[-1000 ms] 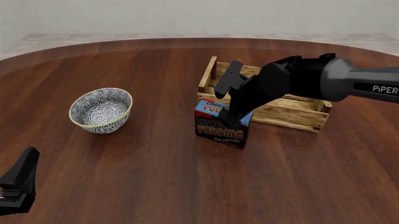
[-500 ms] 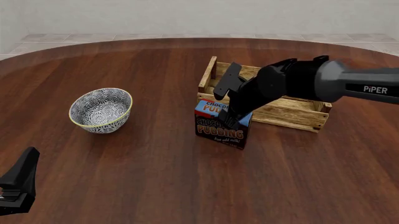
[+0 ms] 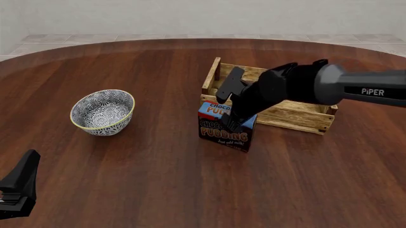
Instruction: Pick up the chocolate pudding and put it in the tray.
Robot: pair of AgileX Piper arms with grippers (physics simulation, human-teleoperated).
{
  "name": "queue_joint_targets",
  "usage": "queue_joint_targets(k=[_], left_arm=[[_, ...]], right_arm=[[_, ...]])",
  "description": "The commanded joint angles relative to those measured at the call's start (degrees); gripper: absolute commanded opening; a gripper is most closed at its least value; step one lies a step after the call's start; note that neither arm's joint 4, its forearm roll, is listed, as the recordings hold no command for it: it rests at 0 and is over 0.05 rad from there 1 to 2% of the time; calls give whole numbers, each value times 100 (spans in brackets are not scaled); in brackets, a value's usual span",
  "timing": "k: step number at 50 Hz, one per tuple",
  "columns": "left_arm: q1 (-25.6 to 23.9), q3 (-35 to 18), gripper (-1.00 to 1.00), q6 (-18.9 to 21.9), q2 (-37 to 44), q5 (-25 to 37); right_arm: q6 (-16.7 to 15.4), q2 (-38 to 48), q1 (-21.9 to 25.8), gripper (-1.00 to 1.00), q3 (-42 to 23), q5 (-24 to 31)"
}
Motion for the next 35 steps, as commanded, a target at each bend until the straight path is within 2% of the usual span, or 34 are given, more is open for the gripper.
queue_joint_targets(k=[1,35], left_arm=[[0,0,100,0,-1,0],[0,0,100,0,0,0]], right_arm=[[39,105,-4,100,30,-85],[134,249,27,100,-77,-88]])
